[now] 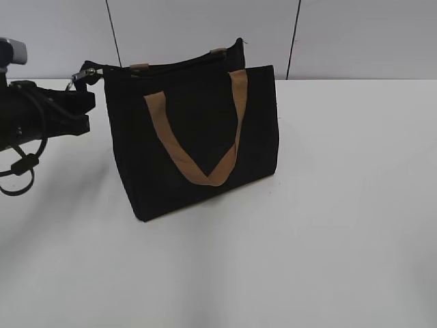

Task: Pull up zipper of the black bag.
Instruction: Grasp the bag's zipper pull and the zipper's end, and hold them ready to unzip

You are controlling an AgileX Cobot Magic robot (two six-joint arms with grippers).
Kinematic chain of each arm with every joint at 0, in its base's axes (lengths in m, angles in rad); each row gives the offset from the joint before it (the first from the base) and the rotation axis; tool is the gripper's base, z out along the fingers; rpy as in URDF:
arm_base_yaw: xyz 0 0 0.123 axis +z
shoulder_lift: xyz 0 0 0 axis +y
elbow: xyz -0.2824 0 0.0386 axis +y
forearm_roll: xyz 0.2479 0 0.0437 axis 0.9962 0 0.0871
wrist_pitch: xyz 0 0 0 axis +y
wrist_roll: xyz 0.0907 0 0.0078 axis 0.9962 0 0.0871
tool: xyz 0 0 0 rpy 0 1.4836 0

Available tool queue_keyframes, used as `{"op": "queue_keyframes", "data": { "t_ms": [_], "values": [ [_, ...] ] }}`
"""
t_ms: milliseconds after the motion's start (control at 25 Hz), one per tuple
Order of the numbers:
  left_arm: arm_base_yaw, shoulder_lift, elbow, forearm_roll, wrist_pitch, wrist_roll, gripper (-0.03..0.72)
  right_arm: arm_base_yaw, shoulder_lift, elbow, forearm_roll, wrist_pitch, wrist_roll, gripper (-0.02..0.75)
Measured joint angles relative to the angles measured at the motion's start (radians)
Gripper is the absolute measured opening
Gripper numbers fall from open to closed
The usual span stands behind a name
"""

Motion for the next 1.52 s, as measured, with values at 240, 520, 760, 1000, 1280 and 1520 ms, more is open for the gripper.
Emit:
{"op": "queue_keyframes", "data": {
  "t_ms": [240,520,760,1000,1280,1520],
  "values": [
    [0.006,-0.150,0.001,-0.005,0.114,0.014,0.027,0.000,0.000,0.000,0.000,0.000,0.000,0.483],
    [0.007,-0.220,0.001,-0.001,0.127,0.024,0.027,0.000,0.000,0.000,0.000,0.000,0.000,0.483],
    [0.007,-0.250,0.001,0.008,0.126,0.024,0.027,0.000,0.000,0.000,0.000,0.000,0.000,0.483],
    [0.007,-0.267,0.002,0.019,0.111,0.024,0.027,0.000,0.015,-0.002,0.010,-0.001,-0.034,0.483],
    [0.007,-0.274,0.002,0.023,0.103,0.024,0.027,0.000,0.301,-0.062,0.209,-0.141,-0.312,0.483],
    [0.006,-0.274,0.002,0.023,0.103,0.024,0.027,0.000,0.441,-0.067,0.467,-0.297,-0.535,0.483]
  ]
}}
